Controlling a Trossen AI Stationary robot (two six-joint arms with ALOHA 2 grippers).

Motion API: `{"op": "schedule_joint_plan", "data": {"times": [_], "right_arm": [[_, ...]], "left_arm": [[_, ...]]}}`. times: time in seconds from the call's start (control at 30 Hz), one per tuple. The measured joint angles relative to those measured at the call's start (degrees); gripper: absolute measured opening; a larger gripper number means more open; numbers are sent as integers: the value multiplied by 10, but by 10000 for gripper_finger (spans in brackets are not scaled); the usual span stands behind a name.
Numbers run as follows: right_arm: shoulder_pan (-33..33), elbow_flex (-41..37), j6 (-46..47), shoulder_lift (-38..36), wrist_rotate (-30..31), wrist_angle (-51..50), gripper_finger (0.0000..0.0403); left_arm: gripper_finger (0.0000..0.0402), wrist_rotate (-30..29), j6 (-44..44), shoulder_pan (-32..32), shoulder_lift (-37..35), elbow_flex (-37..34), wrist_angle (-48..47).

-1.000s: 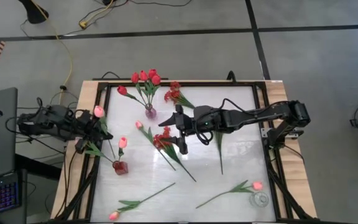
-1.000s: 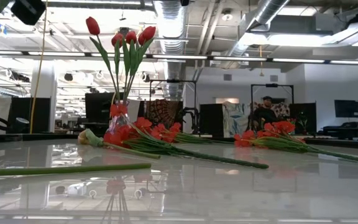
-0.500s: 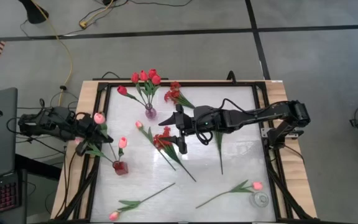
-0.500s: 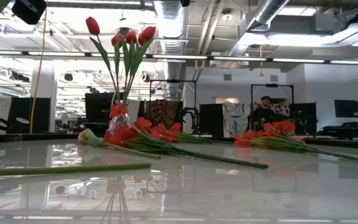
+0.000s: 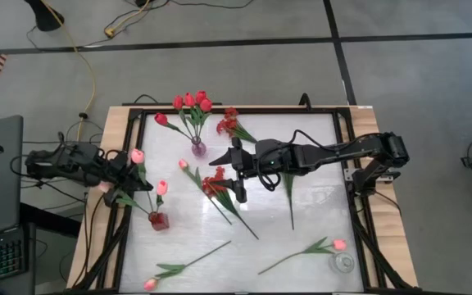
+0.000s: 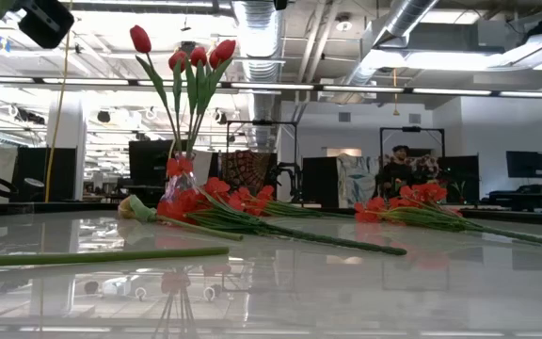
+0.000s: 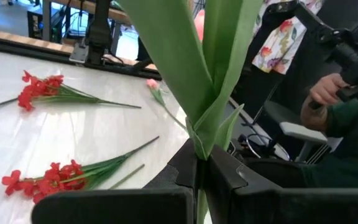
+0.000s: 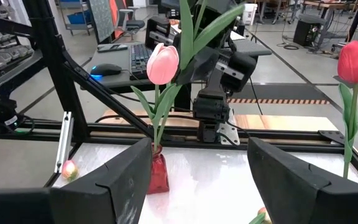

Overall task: Sort flowers into vase by color
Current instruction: Put the pink tulip into the red vase

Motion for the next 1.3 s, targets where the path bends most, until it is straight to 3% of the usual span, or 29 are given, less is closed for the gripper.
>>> {"op": "schedule_joint_plan", "data": {"times": [0.7, 1.07, 1.3], "right_arm": [[-4, 0, -2, 0, 0, -1, 291], [-4, 0, -2, 0, 0, -1, 291], [-4, 0, -2, 0, 0, -2, 291]], "left_arm": [[0, 40, -9, 0, 0, -3, -18], [0, 39, 17, 0, 0, -3, -20], [0, 69, 60, 0, 0, -2, -22]]}}
